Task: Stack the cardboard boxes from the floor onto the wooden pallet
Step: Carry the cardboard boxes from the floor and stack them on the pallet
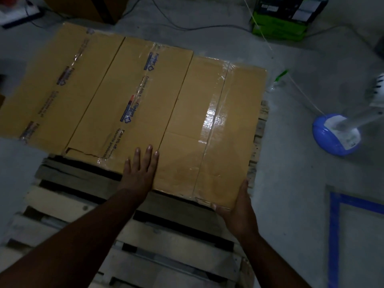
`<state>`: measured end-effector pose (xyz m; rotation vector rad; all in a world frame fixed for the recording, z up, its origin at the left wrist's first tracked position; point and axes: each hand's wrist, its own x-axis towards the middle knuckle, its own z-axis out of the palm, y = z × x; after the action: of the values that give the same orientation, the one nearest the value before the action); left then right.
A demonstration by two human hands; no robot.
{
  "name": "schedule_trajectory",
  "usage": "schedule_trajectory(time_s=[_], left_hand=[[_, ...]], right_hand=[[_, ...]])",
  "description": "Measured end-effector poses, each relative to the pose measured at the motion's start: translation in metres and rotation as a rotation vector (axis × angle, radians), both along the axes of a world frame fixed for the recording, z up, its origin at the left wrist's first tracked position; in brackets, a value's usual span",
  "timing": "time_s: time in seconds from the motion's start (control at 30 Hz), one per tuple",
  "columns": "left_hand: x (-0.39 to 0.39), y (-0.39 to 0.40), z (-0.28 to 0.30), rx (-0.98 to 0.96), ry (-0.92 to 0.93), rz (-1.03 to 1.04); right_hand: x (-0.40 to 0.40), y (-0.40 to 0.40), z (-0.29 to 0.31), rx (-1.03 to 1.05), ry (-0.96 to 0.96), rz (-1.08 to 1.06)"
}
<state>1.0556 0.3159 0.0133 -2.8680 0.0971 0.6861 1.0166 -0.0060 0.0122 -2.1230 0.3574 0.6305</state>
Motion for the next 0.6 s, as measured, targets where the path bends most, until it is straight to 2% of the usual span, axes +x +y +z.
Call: schedule_trajectory(time_s=[0.1,0.17,0.27,0.37,0.5,0.6], left_hand=[[-0.01,-0.01,0.013,-0.135,-0.002,0.019],[-0.027,-0.021,0.031,-0.276,0.027,0.087],[-0.083,-0.044,0.079,-0.623,-0.078,0.272],[-0.154,-0.072,0.146,-0.881,-0.129,0.567],[-0.251,-0.093,0.219,-1.008,-0.235,0.781],[-0.323,-0.097,0.26,-1.02,-0.355,1.031]], right_hand=[[0.006,0.005,0.015,-0.193,0.038,0.099],[0.001,0.012,0.043,-0.25,-0.082,0.138],[-0.028,0.031,0.108,-0.009,-0.215,0.046],[-0.067,0.047,0.18,0.267,-0.11,0.02],[-0.12,0.065,0.247,0.437,0.07,0.051],[-0.159,0.081,0.282,0.487,0.144,0.209]])
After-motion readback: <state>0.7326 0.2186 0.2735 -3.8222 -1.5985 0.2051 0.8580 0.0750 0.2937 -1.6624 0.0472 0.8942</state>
